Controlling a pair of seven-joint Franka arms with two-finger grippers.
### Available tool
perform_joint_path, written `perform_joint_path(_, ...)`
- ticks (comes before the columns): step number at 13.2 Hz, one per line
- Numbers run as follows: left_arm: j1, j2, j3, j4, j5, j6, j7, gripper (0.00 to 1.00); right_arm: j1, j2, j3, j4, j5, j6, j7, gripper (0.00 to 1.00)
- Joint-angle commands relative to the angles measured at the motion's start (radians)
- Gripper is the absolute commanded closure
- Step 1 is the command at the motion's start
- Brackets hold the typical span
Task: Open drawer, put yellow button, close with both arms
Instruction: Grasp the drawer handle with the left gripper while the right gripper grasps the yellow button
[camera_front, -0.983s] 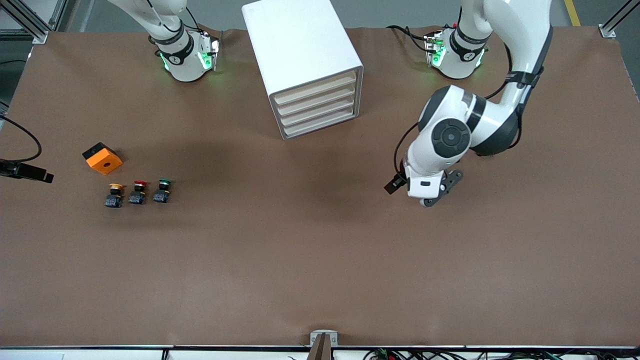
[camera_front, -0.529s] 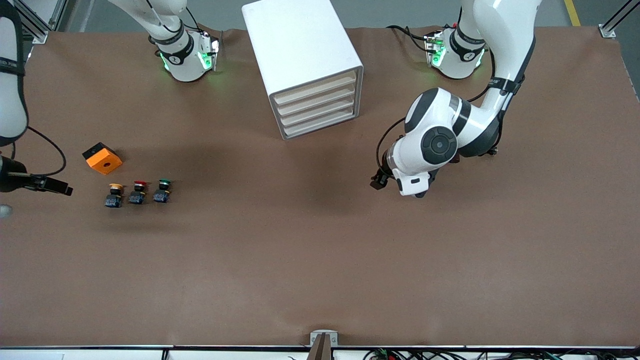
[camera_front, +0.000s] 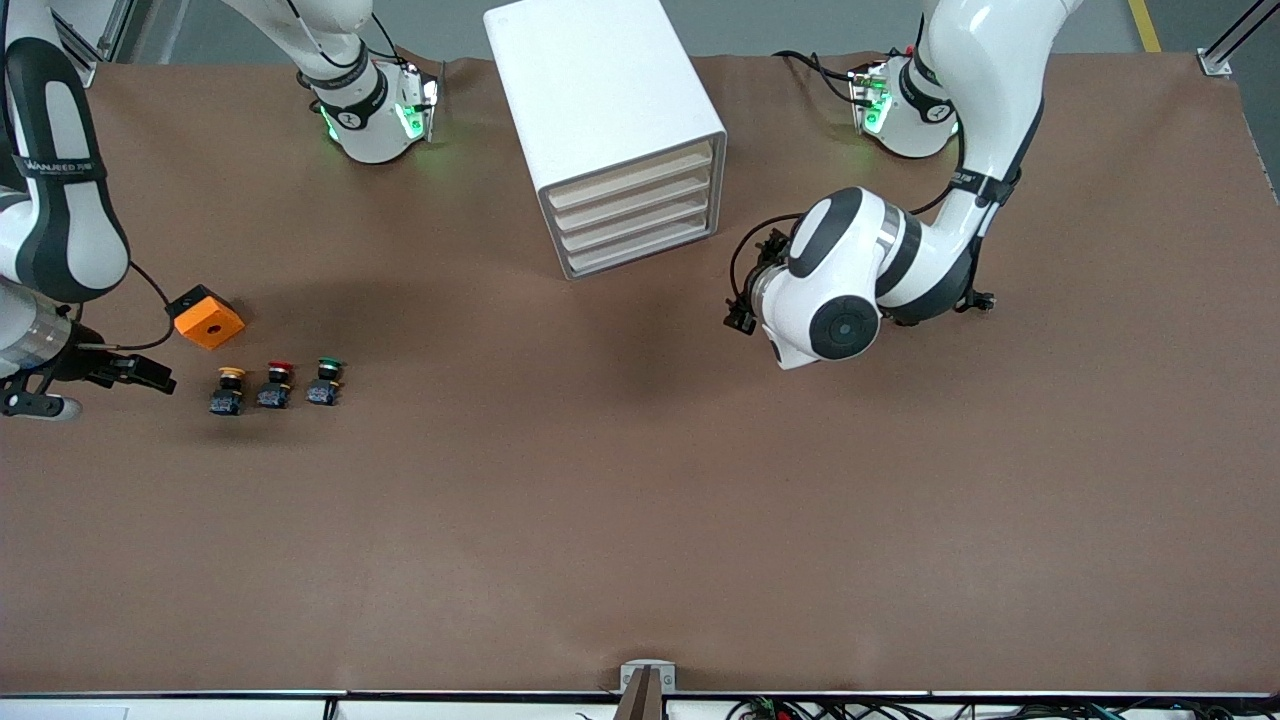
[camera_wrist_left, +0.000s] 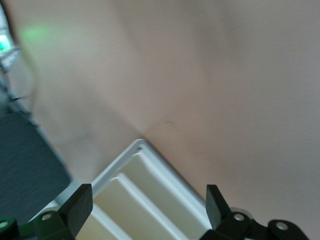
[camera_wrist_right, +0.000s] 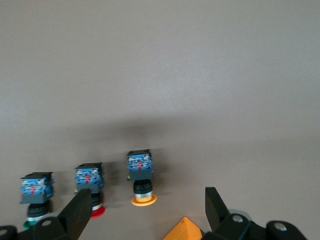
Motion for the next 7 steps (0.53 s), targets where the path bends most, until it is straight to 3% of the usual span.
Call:
perform_joint_path(1,0.0,0.064,-0.004,0.059,-0.054,-0.136,-0.077,0.0,-0.017,-0.019,0.015,-0.106,-0.009,0.109,-0.007,0.0)
perform_joint_path(4,-0.016,0.133,-0.004,0.126,-0.147,-0.317,-0.174,0.0,-0.008,-0.004,0.015,-0.128,-0.009,0.14,-0.003,0.0)
perform_joint_path(7,-0.03,0.171,-0.004,0.129,-0.221,-0.417,-0.295,0.0,-0.008,0.014,0.015,-0.128,-0.009,0.148,0.003,0.0)
